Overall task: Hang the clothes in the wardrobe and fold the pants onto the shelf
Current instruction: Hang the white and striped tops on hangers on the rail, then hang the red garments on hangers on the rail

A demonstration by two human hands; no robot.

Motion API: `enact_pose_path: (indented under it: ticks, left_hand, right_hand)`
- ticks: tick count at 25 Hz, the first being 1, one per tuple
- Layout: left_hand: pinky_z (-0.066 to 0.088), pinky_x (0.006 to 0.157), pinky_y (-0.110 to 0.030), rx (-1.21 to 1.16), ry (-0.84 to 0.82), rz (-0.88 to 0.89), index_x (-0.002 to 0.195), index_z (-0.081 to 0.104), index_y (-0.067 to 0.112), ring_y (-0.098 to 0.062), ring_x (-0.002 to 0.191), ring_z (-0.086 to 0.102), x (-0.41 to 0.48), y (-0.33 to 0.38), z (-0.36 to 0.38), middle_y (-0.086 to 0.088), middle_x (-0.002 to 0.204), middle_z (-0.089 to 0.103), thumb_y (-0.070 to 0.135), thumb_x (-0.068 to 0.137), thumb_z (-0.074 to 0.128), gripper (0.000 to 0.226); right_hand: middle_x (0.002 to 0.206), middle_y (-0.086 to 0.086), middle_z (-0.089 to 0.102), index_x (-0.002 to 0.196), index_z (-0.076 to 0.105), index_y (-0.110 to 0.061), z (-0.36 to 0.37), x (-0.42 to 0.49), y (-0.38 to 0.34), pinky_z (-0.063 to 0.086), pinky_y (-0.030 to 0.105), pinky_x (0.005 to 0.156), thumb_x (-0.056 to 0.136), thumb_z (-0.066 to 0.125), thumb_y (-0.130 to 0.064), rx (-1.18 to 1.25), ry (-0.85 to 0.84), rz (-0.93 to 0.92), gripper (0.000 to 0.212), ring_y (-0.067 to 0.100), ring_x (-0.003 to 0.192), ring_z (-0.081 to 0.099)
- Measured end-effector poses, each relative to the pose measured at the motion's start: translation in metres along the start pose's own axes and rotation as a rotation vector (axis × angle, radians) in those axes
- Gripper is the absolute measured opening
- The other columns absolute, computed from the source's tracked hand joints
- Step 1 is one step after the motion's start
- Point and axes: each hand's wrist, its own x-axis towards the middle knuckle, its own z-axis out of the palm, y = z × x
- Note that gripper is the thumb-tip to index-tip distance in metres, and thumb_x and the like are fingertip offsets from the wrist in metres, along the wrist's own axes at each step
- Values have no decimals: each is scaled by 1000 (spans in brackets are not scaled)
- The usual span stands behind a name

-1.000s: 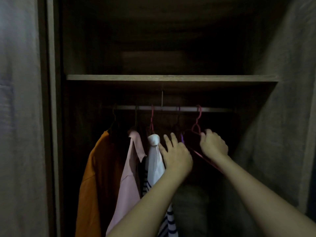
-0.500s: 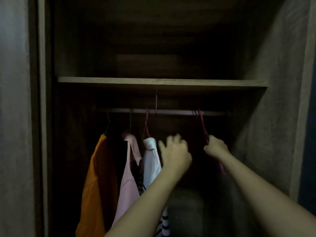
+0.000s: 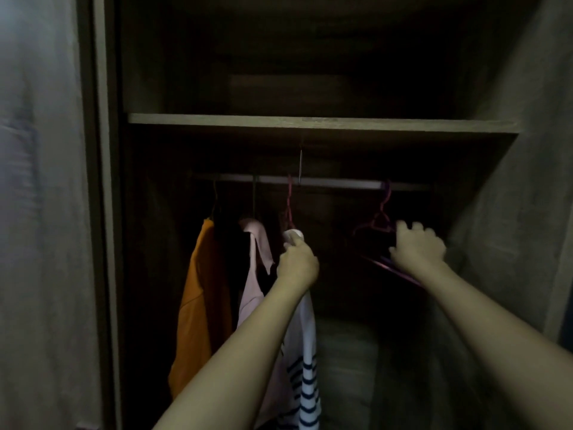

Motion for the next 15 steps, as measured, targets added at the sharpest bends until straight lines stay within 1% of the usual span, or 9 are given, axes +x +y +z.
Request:
enact_pose_path:
  ticks: [1,3,4,6,8,10,12,15]
  left_hand:
    - [43,96,-41,-60,47,38,147,6,-1,-37,120,50,-5,-3,-5,-25,142,39,21,98,43,66]
    - [46,96,-40,-206,229,150,145,25,0,-31,109,59,-24,-20,-23,-21,128,55,19,99,38,51]
    - [46,96,-41,-275,330,174,142,34,3,-29,104,62,-36,-35,-34,-18,120,62,16,98,38,46]
    - [49,91,-40,-364,504,119,136,47,9,-28,100,65,-62,-77,-54,-14,115,66,15,96,41,41]
    - [50,90,-37,-323,599,-8,131,53,9,-30,101,65,-90,-129,-68,-15,117,67,15,94,46,38]
    - [45,96,-34,-245,601,-122,130,55,6,-29,109,62,-116,-176,-78,-16,120,64,15,93,49,38]
    - [44,96,-34,-162,597,-233,128,56,2,-31,111,61,-149,-229,-92,-17,121,64,17,92,50,39]
    - [43,96,-36,4,546,-408,126,56,0,-32,113,59,-214,-312,-119,-18,124,62,24,85,47,48]
  right_hand:
    - [127,18,49,131,42,-11,1,-3,-6,43,42,92,88,55,-24,26,105,-64,47,36,116,48]
    - [126,17,52,130,46,-7,2,-15,-24,44,43,93,89,52,-18,232,313,-230,43,35,115,48]
    - [125,16,55,128,49,-7,2,-24,-38,43,40,93,89,51,-14,353,369,-304,40,34,114,49]
    - [121,13,58,122,55,-6,7,-47,-68,40,33,93,88,50,-9,530,401,-442,35,31,110,52]
    - [116,13,60,116,58,-6,20,-77,-107,37,25,90,86,50,-6,680,368,-588,31,29,106,54]
    - [114,11,61,115,59,-7,37,-111,-152,35,19,89,87,49,-5,810,276,-704,29,25,105,55]
    - [112,9,61,115,59,-7,56,-155,-208,36,21,92,88,48,-6,888,175,-826,29,23,104,56]
    - [107,12,63,111,60,-5,76,-229,-293,37,25,92,85,48,-7,993,16,-989,29,26,101,58]
